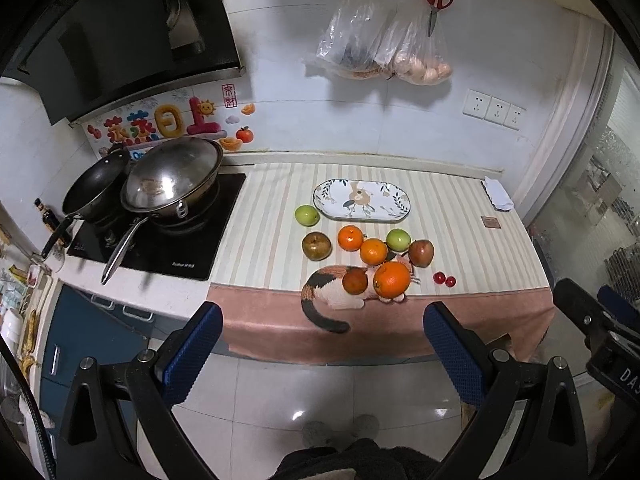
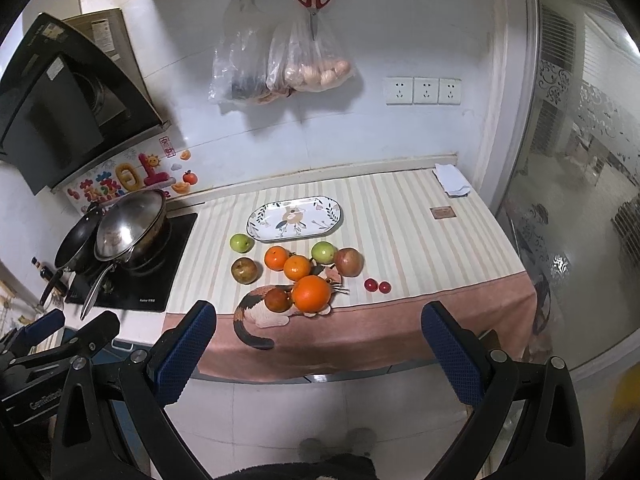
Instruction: Organize fruits
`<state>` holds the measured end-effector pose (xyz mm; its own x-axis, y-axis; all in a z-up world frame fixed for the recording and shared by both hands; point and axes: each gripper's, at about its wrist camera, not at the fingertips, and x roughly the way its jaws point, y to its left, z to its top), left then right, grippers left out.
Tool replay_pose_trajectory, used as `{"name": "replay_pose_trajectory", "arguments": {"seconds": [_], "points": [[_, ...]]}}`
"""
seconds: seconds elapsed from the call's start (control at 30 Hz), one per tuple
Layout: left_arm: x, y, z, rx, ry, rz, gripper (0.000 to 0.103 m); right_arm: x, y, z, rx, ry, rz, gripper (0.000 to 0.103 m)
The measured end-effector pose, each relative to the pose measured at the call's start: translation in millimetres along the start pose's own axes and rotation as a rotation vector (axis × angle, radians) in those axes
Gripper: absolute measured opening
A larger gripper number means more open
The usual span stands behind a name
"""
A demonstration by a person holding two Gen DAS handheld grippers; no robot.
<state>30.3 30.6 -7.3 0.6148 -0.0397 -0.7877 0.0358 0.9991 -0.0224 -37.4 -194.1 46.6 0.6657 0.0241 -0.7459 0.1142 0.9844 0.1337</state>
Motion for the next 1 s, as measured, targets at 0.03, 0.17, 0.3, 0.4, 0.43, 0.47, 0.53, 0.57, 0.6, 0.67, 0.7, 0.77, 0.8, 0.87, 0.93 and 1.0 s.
{"name": "replay_pose_trajectory", "arguments": {"seconds": [0.03, 0.17, 0.3, 0.4, 0.43, 0.47, 0.53, 0.57, 0.6, 0.67, 0.7, 0.77, 0.8, 0.87, 0.93, 1.0], "points": [[7, 2, 3, 0.006, 0.001, 0.009, 0.103, 4, 1, 0, 0.008, -0.001, -0.004, 0.103], [39, 8, 14, 0.022, 0.010, 0.018, 0.103, 33, 5, 1, 0.040, 0.026, -0.018, 0.103], [88, 9, 28, 0.037, 0.056, 0.056, 0.103, 74, 4, 5, 0.063, 0.076, -0.028, 0.103], [128, 11, 35, 0.034, 0.114, 0.075, 0.103, 118, 0, 10, 0.074, 0.132, -0.034, 0.103], [144, 12, 37, 0.035, 0.145, 0.083, 0.103, 138, -2, 12, 0.078, 0.155, -0.035, 0.103], [161, 14, 39, 0.029, 0.172, 0.085, 0.103, 153, -3, 12, 0.081, 0.177, -0.035, 0.103], [191, 16, 41, 0.020, 0.221, 0.116, 0.103, 195, -4, 16, 0.090, 0.232, -0.012, 0.103], [206, 17, 42, 0.016, 0.251, 0.120, 0.103, 218, -5, 17, 0.092, 0.262, -0.006, 0.103], [223, 19, 44, 0.008, 0.278, 0.120, 0.103, 242, -7, 18, 0.093, 0.295, 0.006, 0.103], [256, 20, 49, -0.002, 0.315, 0.156, 0.103, 283, -9, 18, 0.102, 0.345, 0.030, 0.103], [274, 21, 51, -0.004, 0.344, 0.167, 0.103, 301, -10, 17, 0.102, 0.372, 0.034, 0.103], [307, 22, 55, -0.021, 0.399, 0.176, 0.103, 351, -13, 14, 0.114, 0.460, 0.067, 0.103], [323, 22, 56, -0.032, 0.431, 0.171, 0.102, 369, -13, 13, 0.119, 0.490, 0.077, 0.103], [354, 21, 59, -0.042, 0.482, 0.163, 0.102, 407, -13, 8, 0.126, 0.566, 0.103, 0.103], [380, 21, 62, -0.040, 0.523, 0.169, 0.102, 439, -13, 1, 0.139, 0.633, 0.125, 0.103], [406, 18, 66, -0.034, 0.563, 0.163, 0.102, 462, -12, -7, 0.148, 0.688, 0.153, 0.103]]}}
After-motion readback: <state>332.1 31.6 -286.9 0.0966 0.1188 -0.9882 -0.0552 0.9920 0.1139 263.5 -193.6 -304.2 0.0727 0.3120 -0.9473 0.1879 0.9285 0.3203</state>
